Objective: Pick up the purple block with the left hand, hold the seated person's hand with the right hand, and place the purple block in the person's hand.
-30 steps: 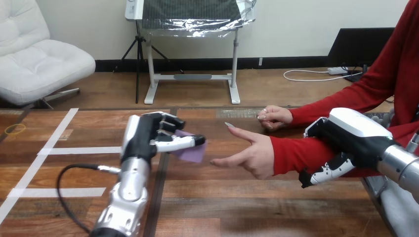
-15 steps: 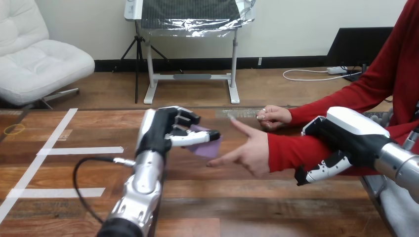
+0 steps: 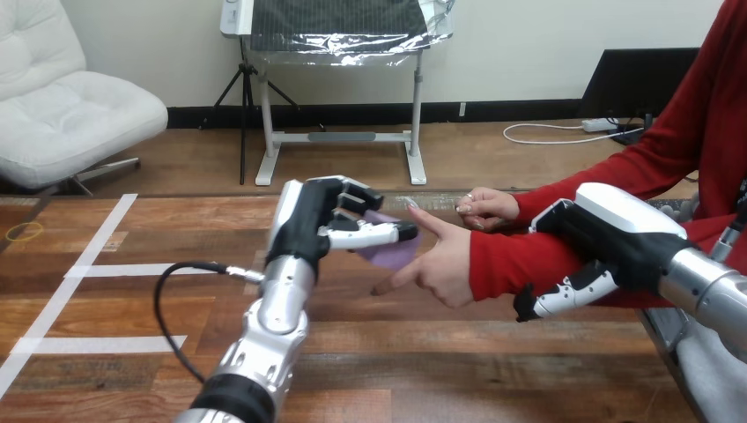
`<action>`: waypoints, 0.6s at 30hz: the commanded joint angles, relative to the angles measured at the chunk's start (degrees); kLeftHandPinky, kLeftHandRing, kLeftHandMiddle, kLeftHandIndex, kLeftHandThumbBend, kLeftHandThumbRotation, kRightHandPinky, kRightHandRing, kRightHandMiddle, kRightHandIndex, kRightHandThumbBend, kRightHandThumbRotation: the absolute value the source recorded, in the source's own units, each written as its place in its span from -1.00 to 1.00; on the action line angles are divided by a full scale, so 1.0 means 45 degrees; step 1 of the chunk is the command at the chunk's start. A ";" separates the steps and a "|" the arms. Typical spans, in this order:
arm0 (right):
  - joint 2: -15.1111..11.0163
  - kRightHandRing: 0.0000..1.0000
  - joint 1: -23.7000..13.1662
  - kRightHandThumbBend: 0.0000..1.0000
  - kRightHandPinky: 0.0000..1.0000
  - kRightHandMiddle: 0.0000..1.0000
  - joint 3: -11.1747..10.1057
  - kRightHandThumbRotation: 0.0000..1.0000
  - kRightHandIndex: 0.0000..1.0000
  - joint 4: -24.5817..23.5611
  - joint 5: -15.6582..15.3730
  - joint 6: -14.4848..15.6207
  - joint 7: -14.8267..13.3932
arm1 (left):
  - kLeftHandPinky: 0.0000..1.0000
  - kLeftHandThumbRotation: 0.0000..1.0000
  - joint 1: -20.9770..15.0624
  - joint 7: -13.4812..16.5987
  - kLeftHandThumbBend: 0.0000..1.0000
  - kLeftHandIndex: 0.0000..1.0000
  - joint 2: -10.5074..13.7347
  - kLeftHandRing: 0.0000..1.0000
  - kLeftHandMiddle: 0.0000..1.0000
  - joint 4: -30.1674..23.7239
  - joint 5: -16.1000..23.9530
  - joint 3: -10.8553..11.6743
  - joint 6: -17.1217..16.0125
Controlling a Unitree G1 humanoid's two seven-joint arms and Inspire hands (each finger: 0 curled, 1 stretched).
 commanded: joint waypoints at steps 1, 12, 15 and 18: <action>0.0795 -0.42 -0.0302 0.81 -0.47 -0.33 -0.0152 -0.47 -0.30 -0.1127 0.0627 -0.0216 0.0125 | -0.35 -1.00 -0.1368 0.0014 0.57 -0.12 -0.0181 -0.24 -0.13 0.0065 -0.0027 -0.0024 -0.0440; 0.1012 -0.42 -0.0343 0.80 -0.48 -0.33 -0.0129 -0.47 -0.30 -0.1279 0.0493 -0.0157 -0.0025 | -0.35 -1.00 -0.1643 0.0135 0.60 -0.13 -0.0468 -0.25 -0.13 0.0124 0.0271 -0.0247 -0.0354; 0.1043 -0.41 -0.0359 0.80 -0.48 -0.32 -0.0103 -0.47 -0.30 -0.1351 0.0453 -0.0064 -0.0020 | -0.36 -1.00 -0.1663 0.0035 0.60 -0.13 -0.0555 -0.25 -0.13 0.0109 0.0235 -0.0236 -0.0373; 0.1077 -0.41 -0.0358 0.81 -0.48 -0.32 -0.0087 -0.46 -0.29 -0.1438 0.0419 0.0042 -0.0024 | -0.36 -1.00 -0.1664 -0.0021 0.59 -0.13 -0.0632 -0.25 -0.13 0.0102 0.0214 -0.0243 -0.0416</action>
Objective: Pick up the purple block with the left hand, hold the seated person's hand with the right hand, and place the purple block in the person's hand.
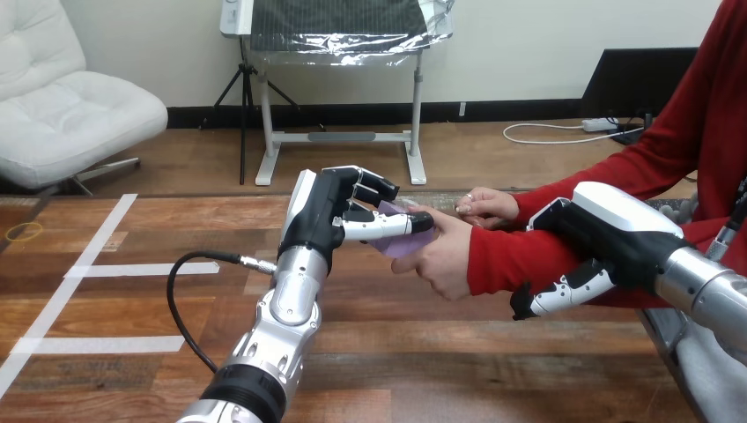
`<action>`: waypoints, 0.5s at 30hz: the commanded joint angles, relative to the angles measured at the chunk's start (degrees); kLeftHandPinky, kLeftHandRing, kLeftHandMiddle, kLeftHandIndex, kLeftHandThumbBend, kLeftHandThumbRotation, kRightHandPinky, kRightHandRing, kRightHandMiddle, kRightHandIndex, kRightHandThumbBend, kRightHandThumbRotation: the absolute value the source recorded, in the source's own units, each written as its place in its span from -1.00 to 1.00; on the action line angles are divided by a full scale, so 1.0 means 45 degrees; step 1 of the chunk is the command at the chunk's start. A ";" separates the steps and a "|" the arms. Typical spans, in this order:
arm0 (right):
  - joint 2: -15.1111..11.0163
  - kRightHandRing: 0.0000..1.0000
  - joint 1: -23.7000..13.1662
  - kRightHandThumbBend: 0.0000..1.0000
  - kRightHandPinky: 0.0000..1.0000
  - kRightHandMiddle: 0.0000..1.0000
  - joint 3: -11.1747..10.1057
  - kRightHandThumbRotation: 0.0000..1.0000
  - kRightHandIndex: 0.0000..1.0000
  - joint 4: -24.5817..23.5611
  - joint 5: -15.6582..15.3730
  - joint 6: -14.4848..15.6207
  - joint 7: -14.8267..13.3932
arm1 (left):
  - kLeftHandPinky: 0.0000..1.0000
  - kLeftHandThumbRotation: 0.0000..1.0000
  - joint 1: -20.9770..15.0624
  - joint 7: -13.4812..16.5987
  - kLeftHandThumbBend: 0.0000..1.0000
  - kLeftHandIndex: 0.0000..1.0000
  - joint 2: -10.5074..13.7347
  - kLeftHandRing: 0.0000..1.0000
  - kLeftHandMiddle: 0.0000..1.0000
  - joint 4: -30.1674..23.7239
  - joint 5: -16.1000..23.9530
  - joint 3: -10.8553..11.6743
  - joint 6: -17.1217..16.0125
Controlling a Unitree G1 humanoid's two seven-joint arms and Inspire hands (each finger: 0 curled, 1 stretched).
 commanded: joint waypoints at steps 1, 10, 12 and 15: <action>0.0925 -0.41 -0.0367 0.81 -0.48 -0.32 -0.0042 -0.46 -0.29 -0.1290 0.0407 -0.0249 -0.0088 | -0.35 -1.00 -0.1223 -0.0102 0.59 -0.12 -0.0255 -0.24 -0.13 -0.0050 0.0065 -0.0204 -0.0422; 0.0990 -0.43 -0.0395 0.81 -0.50 -0.33 -0.0016 -0.46 -0.29 -0.1302 0.0389 -0.0306 -0.0149 | -0.35 -1.00 -0.1187 -0.0207 0.59 -0.12 -0.0480 -0.24 -0.12 -0.0055 0.0019 -0.0232 -0.0544; 0.1002 -0.43 -0.0397 0.81 -0.51 -0.33 -0.0020 -0.46 -0.29 -0.1282 0.0393 -0.0322 -0.0166 | -0.35 -1.00 -0.1177 -0.0247 0.59 -0.12 -0.0519 -0.24 -0.12 -0.0091 0.0004 -0.0239 -0.0521; 0.0994 -0.43 -0.0412 0.81 -0.50 -0.32 -0.0014 -0.46 -0.29 -0.1238 0.0384 -0.0315 -0.0152 | -0.35 -1.00 -0.1145 -0.0312 0.60 -0.13 -0.0558 -0.24 -0.13 -0.0158 -0.0016 -0.0244 -0.0507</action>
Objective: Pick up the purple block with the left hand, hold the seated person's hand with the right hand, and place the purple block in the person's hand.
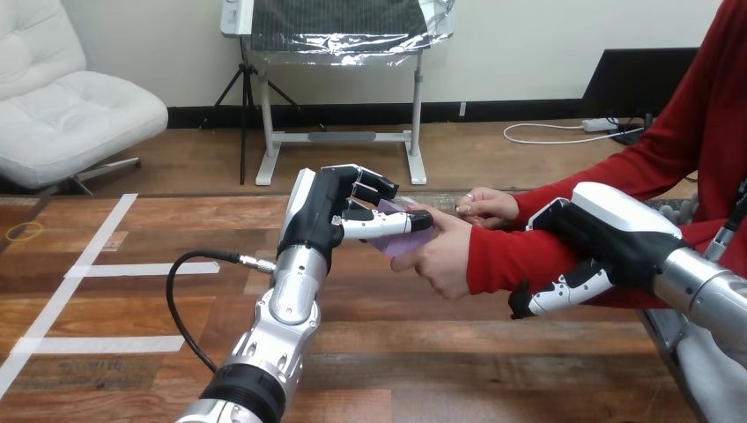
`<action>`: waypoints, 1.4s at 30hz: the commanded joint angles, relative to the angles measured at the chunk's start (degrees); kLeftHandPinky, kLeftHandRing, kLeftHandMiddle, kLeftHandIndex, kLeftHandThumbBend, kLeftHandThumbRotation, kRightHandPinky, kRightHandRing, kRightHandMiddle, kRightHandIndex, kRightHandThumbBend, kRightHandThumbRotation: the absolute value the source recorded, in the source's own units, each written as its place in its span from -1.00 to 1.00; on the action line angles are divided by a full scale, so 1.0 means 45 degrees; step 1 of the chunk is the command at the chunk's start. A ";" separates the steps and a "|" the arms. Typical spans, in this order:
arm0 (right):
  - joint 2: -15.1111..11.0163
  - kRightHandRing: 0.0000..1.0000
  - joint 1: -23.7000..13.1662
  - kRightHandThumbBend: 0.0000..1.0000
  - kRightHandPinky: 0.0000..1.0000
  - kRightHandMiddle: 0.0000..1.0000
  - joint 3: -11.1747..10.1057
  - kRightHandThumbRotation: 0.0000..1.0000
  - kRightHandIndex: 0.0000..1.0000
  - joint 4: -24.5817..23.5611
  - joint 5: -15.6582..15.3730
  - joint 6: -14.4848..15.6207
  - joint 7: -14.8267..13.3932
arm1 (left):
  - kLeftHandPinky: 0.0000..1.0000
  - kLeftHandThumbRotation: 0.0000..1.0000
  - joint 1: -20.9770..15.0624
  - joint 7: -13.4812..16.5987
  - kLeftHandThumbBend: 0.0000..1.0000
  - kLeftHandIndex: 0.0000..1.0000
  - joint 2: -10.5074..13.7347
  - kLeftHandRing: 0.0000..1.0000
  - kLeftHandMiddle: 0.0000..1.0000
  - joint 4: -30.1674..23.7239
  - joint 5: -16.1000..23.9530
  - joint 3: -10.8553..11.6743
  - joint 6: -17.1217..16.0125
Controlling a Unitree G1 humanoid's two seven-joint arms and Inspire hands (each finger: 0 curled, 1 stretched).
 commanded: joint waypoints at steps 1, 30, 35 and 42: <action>0.0900 -0.42 -0.0421 0.81 -0.50 -0.32 -0.0011 -0.46 -0.29 -0.1216 0.0382 -0.0442 -0.0122 | -0.35 -1.00 -0.1115 -0.0207 0.60 -0.13 -0.0477 -0.24 -0.13 -0.0175 -0.0004 -0.0251 -0.0487; 0.0905 -0.41 -0.0282 0.82 -0.49 -0.31 -0.0107 -0.51 -0.30 -0.1007 0.0523 -0.0456 -0.0140 | -0.19 -1.00 -0.0674 -0.1730 0.57 -0.06 -0.0200 -0.07 -0.01 -0.0832 -0.0262 -0.0426 -0.0004; 0.0929 -0.38 -0.0274 0.84 -0.46 -0.28 -0.0190 -0.49 -0.27 -0.0781 0.0741 -0.0572 0.0046 | -0.04 -0.85 -0.0420 -0.2410 0.61 0.15 -0.0040 0.10 0.15 -0.1343 -0.0436 -0.0377 0.0039; 0.0875 -0.32 -0.0224 0.92 -0.40 -0.22 -0.0227 -0.37 -0.19 -0.0792 0.0765 -0.0330 0.0324 | 0.17 -0.44 0.0082 -0.2795 0.62 0.38 0.0161 0.31 0.36 -0.2350 -0.0423 -0.0378 0.0118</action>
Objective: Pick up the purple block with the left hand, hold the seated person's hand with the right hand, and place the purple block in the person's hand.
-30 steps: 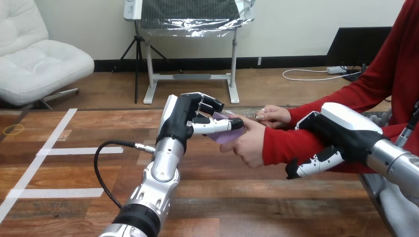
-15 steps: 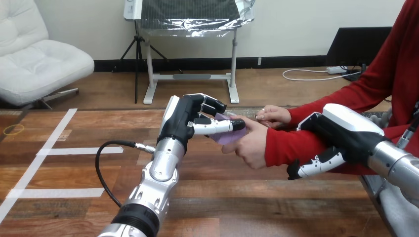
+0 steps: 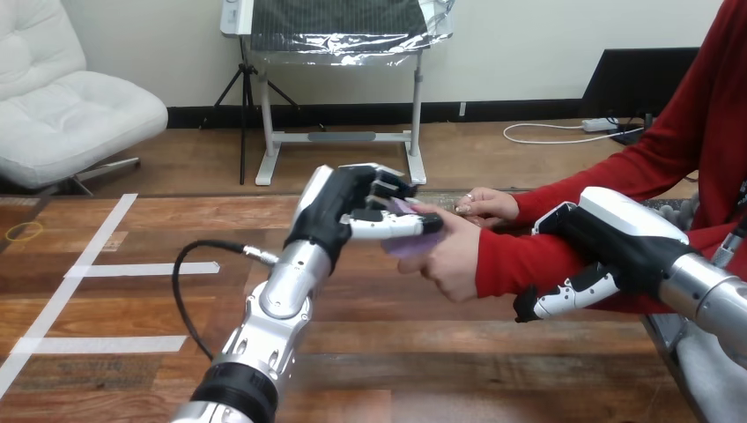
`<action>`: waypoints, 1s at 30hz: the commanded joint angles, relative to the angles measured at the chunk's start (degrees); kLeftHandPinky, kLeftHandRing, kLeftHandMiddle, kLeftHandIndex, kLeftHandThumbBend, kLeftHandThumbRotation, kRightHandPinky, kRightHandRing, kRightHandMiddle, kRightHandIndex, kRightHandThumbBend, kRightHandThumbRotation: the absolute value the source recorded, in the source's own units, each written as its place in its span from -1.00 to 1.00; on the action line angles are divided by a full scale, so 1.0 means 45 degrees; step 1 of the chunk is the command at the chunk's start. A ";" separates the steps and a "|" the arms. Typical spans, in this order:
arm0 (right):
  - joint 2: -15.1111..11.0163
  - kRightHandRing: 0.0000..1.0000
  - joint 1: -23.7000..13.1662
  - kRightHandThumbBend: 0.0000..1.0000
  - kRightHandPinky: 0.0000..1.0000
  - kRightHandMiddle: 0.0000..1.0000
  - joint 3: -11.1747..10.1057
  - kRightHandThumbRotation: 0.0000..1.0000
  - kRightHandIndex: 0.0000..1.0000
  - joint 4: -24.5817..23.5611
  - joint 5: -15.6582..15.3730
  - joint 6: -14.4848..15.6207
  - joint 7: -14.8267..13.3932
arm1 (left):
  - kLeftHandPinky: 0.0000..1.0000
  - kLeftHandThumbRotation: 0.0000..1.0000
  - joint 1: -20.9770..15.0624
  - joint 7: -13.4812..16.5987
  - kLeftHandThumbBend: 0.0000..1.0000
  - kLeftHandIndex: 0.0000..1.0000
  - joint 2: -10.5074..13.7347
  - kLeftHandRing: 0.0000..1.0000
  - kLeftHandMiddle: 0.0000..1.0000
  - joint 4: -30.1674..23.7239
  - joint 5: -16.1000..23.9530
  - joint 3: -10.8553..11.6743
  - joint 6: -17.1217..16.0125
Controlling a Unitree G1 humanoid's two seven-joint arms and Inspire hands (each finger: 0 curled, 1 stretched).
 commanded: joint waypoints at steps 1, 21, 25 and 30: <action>0.0864 -0.30 -0.0484 0.94 -0.38 -0.20 0.0057 -0.33 -0.17 -0.0820 0.0574 -0.0265 0.0264 | 0.22 -0.34 -0.0060 -0.0402 0.62 0.42 -0.0051 0.35 0.40 -0.1552 0.0011 -0.0378 -0.0129; 0.0395 0.38 -0.0151 1.00 0.19 0.43 0.0106 0.30 0.45 -0.1384 0.0126 0.0469 0.1068 | 0.41 0.56 0.2414 -0.0660 0.61 0.58 0.0825 0.61 0.64 -0.6216 0.0510 -0.0615 0.0073; 0.0332 0.50 -0.0044 1.00 0.27 0.54 0.0049 0.43 0.55 -0.1426 0.0136 0.0394 0.1070 | 0.49 0.60 0.3605 -0.1001 0.56 0.61 0.0979 0.68 0.71 -0.8460 0.0432 -0.0577 0.0314; 0.0219 0.61 0.0059 1.00 0.32 0.65 0.0022 0.62 0.68 -0.1419 0.0019 0.0216 0.0953 | 0.62 0.69 0.4650 -0.1269 0.48 0.62 0.1015 0.76 0.76 -1.0336 0.0207 -0.0473 0.0444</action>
